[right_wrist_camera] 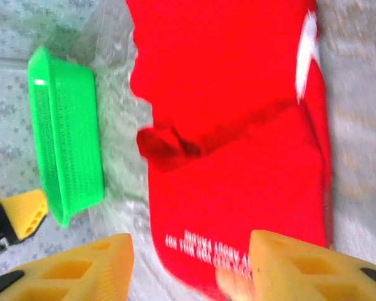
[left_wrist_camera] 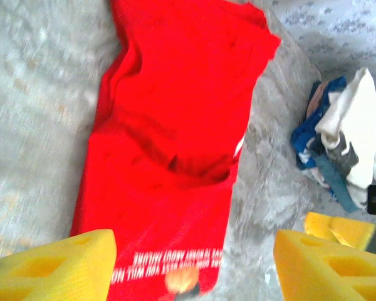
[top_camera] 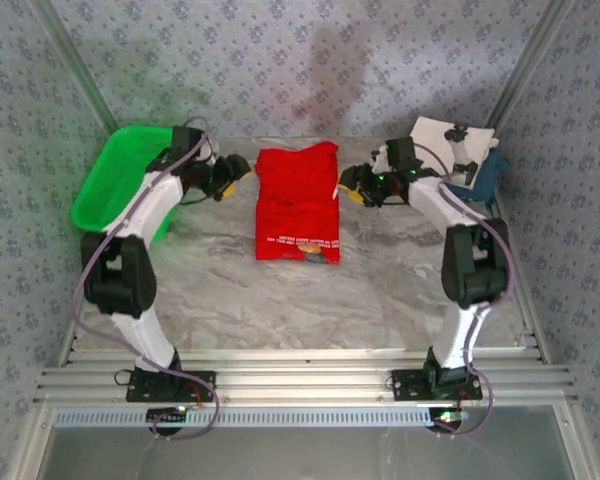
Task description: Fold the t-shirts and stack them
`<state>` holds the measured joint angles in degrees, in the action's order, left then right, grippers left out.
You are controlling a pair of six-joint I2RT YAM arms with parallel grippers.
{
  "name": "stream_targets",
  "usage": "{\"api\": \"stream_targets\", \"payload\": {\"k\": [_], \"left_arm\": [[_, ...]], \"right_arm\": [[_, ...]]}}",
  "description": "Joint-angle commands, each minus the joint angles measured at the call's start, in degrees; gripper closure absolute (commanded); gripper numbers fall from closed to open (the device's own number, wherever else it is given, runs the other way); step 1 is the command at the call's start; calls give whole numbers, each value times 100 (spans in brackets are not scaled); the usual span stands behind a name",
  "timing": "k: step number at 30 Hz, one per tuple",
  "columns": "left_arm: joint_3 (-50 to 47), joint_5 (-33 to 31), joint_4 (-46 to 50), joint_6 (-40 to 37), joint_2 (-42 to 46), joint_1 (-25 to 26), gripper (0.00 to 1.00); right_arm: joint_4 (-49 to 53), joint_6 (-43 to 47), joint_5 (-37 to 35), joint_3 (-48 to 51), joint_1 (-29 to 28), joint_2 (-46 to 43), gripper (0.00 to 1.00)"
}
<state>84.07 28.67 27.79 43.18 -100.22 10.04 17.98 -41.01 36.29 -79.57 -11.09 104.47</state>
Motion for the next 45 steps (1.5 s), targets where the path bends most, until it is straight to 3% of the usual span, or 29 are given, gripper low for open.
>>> {"api": "stream_targets", "payload": {"k": [1, 7, 12, 24, 34, 38, 40, 45], "left_arm": [[-1292, 121, -189, -132, 770, 39, 28], [-3158, 661, -1147, 486, 1506, 131, 26], [-3672, 894, -2069, 1215, 1275, 389, 26], [-3872, 781, -3090, 1983, 403, 612, 28], [-3344, 770, -3616, 2278, -353, 761, 32], [-3032, 807, -3566, 2283, -705, 839, 42], [-2968, 807, -3529, 2277, -782, 857, 52], [-2914, 809, -3141, 2099, -731, 850, 78]], "right_arm": [[306, 452, 110, 1148, 15, -762, 37], [-676, 10, 488, 3218, -155, -1424, 35], [-1827, -736, 544, 3896, -281, -1371, 34], [-2361, -1149, 461, 3559, -673, -546, 36], [-2353, -1274, 561, 2782, -692, 208, 39], [-1999, -1171, 576, 2466, -765, 514, 46], [-1990, -1204, 572, 2450, -773, 592, 53], [-1792, -1249, 554, 2405, -732, 574, 82]]}}
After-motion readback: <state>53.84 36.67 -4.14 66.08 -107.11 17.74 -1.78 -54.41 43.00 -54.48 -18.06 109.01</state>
